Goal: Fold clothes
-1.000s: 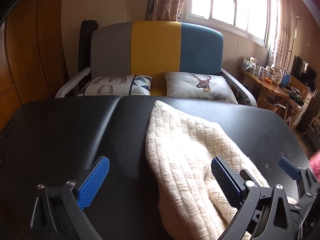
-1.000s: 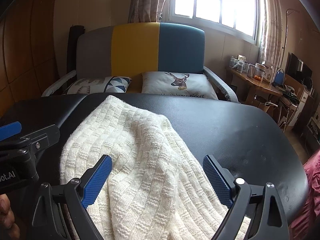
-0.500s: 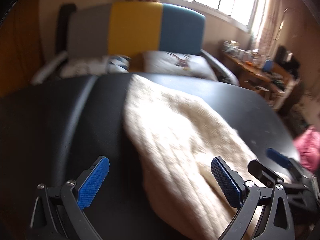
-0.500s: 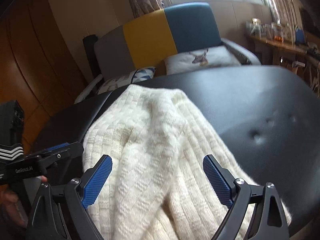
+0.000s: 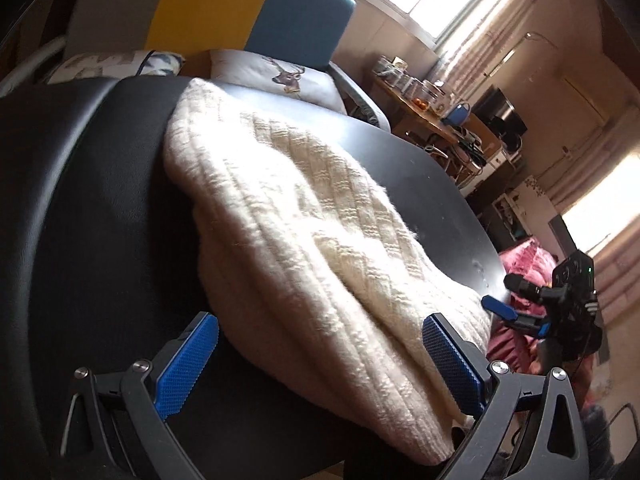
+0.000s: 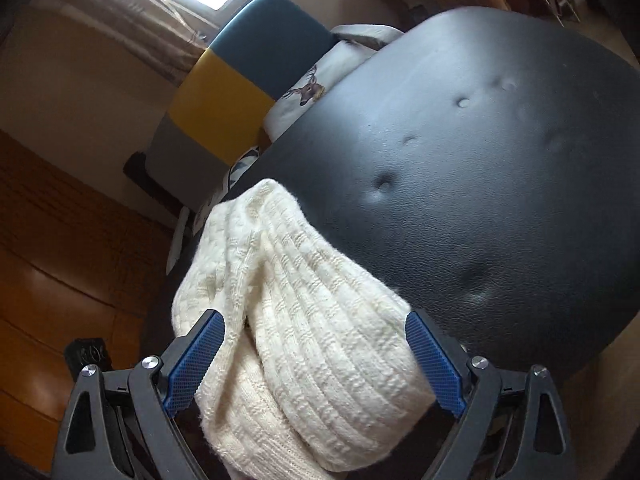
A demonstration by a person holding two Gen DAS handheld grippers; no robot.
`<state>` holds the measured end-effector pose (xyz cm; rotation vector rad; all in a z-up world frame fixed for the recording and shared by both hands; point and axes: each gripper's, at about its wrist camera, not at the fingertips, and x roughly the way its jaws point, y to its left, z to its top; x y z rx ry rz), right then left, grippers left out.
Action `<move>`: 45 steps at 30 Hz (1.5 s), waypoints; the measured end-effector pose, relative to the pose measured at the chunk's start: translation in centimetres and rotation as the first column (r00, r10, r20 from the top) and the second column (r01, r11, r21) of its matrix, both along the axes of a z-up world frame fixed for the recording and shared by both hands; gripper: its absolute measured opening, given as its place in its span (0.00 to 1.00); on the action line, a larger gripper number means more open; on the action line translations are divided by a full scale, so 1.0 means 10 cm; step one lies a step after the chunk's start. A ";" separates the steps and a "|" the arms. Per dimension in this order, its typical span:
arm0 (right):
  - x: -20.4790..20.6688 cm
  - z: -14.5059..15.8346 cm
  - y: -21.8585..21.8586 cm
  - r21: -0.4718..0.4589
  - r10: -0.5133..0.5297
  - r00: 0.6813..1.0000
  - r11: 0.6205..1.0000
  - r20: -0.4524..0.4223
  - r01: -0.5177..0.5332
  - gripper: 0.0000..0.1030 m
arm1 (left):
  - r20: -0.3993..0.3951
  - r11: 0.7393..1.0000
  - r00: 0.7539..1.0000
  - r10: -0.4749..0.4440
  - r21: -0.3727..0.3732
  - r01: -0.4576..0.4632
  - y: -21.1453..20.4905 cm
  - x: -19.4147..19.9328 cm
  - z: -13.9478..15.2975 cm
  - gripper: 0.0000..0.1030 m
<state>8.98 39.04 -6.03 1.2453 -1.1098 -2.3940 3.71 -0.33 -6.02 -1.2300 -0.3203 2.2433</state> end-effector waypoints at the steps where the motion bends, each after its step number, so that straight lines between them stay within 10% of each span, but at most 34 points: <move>1: 0.04 -0.03 0.06 -0.026 -0.019 1.000 0.999 0.018 0.020 0.91 | -0.013 1.000 1.000 -0.026 -0.013 0.026 0.08 0.00 0.03 1.00; 8: 0.35 -0.32 0.22 -0.218 -0.026 0.996 0.975 0.087 0.044 0.92 | 0.026 0.994 0.998 -0.060 -0.094 0.062 0.35 -0.15 -0.15 1.00; 13: 0.15 -0.46 0.03 -0.476 -0.042 0.999 0.878 0.013 0.043 0.93 | 0.052 0.986 0.995 -0.079 -0.144 0.086 0.53 -0.24 -0.27 1.00; 19: -0.28 -0.25 -0.65 -0.587 0.126 0.983 0.789 -0.135 -0.181 0.93 | -0.002 0.999 1.000 0.017 0.044 -0.017 0.01 -0.13 0.02 1.00; 24: -0.17 -0.07 -1.26 -0.393 0.362 0.915 0.827 -0.178 -0.403 0.93 | 0.048 0.987 0.997 0.060 0.148 -0.067 -0.35 -0.13 0.15 1.00; 32: 0.39 0.16 -1.55 0.196 0.517 0.843 0.851 -0.150 -0.487 0.94 | 0.086 0.957 0.987 -0.138 0.266 0.111 -0.01 -0.27 0.32 1.00; 42: 0.55 -0.12 -1.36 0.276 0.451 0.891 0.863 -0.046 -0.422 1.00 | 0.092 0.928 0.934 -0.344 0.185 0.323 0.88 -0.20 0.28 0.96; 45: 0.59 -0.12 -1.34 0.285 0.444 0.893 0.866 -0.066 -0.410 1.00 | 0.113 0.909 0.904 -0.412 0.115 0.400 1.16 -0.19 0.25 0.80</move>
